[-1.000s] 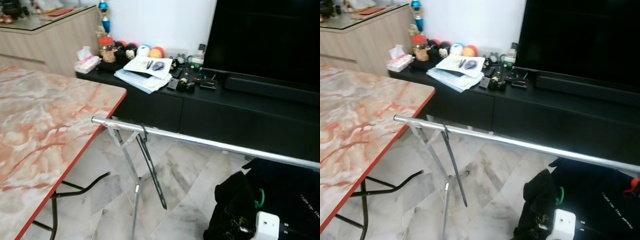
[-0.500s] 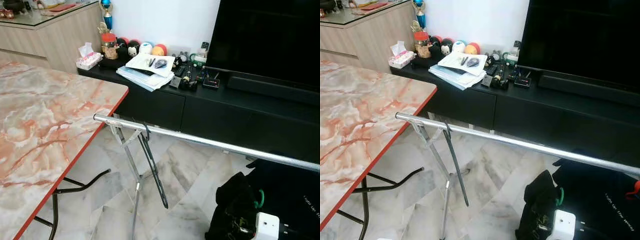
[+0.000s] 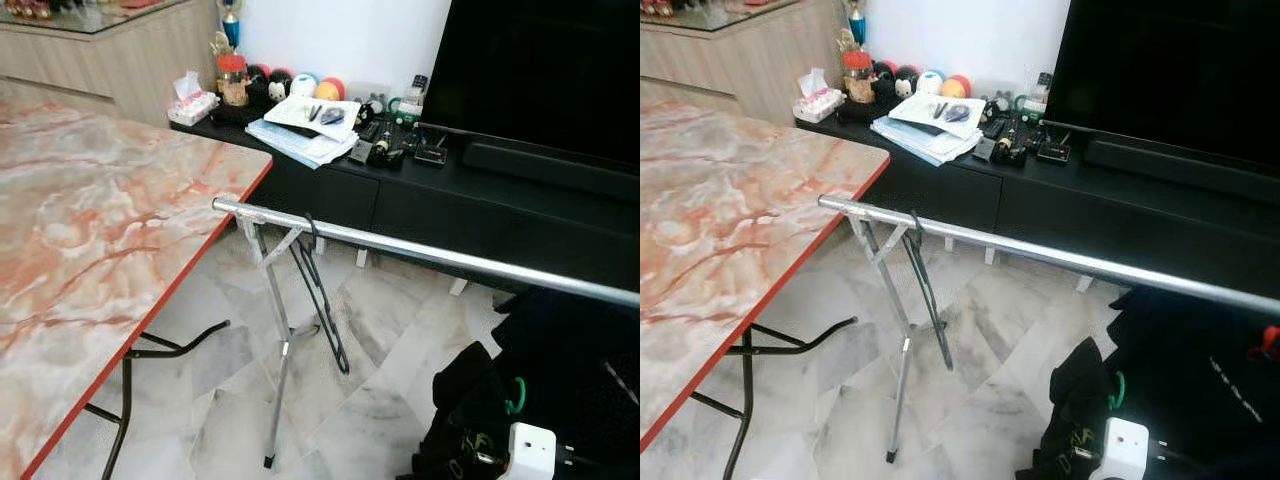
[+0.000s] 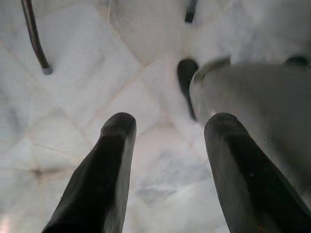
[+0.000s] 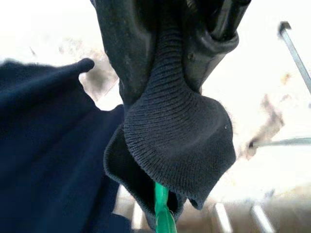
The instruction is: Hang hanger
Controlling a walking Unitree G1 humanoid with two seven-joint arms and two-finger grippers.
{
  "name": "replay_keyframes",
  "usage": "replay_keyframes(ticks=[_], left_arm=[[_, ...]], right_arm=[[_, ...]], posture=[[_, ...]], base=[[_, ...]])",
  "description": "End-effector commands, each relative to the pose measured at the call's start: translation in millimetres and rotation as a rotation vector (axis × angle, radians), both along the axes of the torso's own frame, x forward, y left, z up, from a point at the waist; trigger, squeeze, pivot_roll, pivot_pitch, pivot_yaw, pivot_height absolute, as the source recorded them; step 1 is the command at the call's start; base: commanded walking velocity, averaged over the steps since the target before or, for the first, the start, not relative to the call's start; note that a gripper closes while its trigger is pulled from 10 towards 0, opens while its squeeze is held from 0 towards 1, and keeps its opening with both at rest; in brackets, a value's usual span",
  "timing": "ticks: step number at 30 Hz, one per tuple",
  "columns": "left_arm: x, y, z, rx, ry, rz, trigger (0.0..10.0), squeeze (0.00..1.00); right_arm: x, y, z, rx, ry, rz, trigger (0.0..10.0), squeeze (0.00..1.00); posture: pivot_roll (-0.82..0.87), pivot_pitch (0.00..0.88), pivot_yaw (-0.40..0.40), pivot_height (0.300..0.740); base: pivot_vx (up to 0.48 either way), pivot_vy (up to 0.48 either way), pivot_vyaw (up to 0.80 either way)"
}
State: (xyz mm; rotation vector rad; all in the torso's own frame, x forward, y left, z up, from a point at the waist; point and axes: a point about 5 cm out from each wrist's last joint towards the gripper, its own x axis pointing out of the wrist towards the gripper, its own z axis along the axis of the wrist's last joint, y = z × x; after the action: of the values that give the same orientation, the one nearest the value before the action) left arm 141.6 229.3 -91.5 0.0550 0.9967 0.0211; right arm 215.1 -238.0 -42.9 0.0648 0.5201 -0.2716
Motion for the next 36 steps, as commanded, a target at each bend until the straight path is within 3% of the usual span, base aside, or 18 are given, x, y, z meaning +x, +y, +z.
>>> replay_keyframes(ticks=[1,23,28,36], left_arm=[[0.5,-0.5,0.0,0.000,0.006,-0.015,10.0,0.00],[-1.6,-0.2,-0.6,0.000,0.012,-0.026,10.0,0.00],[-1.7,1.0,-0.4,-0.002,0.010,-0.021,10.0,0.00],[-2.6,-5.1,-2.1,-0.010,0.011,-0.019,10.0,0.00]], right_arm=[[-10.0,-6.4,-4.1,-0.004,0.018,-0.031,10.0,0.00],[-9.8,-6.2,-3.3,0.001,0.002,-0.033,10.0,0.00],[-9.2,-6.9,-3.1,0.000,0.006,-0.034,10.0,0.00],[-8.2,-6.2,-2.7,-0.002,0.003,-0.028,10.0,0.00]], posture=[[-0.01,0.101,0.013,0.740],[-0.01,0.099,0.014,0.740],[-0.01,0.107,0.009,0.740],[-0.01,0.110,0.006,0.740]], base=[[-0.285,0.000,-0.48],[-0.289,0.000,0.00],[-0.289,0.000,-0.80],[-0.292,0.000,0.00]])
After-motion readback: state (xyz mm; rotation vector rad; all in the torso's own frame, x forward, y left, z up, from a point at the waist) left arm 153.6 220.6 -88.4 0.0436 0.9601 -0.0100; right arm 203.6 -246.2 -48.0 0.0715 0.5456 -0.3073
